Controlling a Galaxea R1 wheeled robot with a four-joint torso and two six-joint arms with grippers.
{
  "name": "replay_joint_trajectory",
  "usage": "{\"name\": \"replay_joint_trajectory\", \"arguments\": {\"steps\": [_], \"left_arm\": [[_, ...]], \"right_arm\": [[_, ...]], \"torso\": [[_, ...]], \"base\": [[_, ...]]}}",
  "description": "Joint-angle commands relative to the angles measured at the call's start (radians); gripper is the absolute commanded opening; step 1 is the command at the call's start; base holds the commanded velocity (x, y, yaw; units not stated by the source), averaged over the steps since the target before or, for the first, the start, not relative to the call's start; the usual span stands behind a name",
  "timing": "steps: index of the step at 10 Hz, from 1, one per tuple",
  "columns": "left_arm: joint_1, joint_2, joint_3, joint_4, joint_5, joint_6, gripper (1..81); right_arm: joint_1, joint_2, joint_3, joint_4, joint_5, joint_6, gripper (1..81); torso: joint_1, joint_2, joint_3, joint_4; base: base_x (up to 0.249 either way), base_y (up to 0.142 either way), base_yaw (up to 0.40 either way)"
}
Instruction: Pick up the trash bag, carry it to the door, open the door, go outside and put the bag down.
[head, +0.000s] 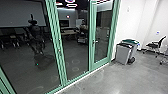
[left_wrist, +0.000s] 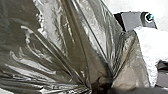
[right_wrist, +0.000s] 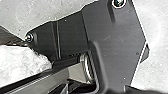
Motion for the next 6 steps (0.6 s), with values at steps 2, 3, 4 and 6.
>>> {"name": "replay_joint_trajectory", "arguments": {"steps": [2,3,4,6], "left_arm": [[-0.053,-0.005,-0.003,0.001,0.056,0.007,1.0],[-0.053,-0.005,-0.003,0.001,0.056,0.007,1.0],[-0.053,-0.005,-0.003,0.001,0.054,0.007,1.0],[-0.053,-0.003,-0.003,0.001,0.056,0.007,1.0]], "right_arm": [[0.039,0.001,0.001,-0.003,-0.060,-0.007,81.1],[0.037,0.003,0.001,-0.011,-0.060,-0.006,81.1],[0.036,0.003,0.001,-0.013,-0.060,-0.007,81.1],[0.037,0.003,0.001,-0.013,-0.060,-0.006,81.1]], "torso": [[0.000,0.000,0.000,0.000],[0.000,0.000,0.000,0.000],[0.000,0.000,0.000,0.000],[0.000,0.000,0.000,0.000]], "base": [[0.183,-0.032,0.000],[0.182,-0.067,0.000],[0.182,-0.067,0.000],[0.183,-0.067,0.000]]}}
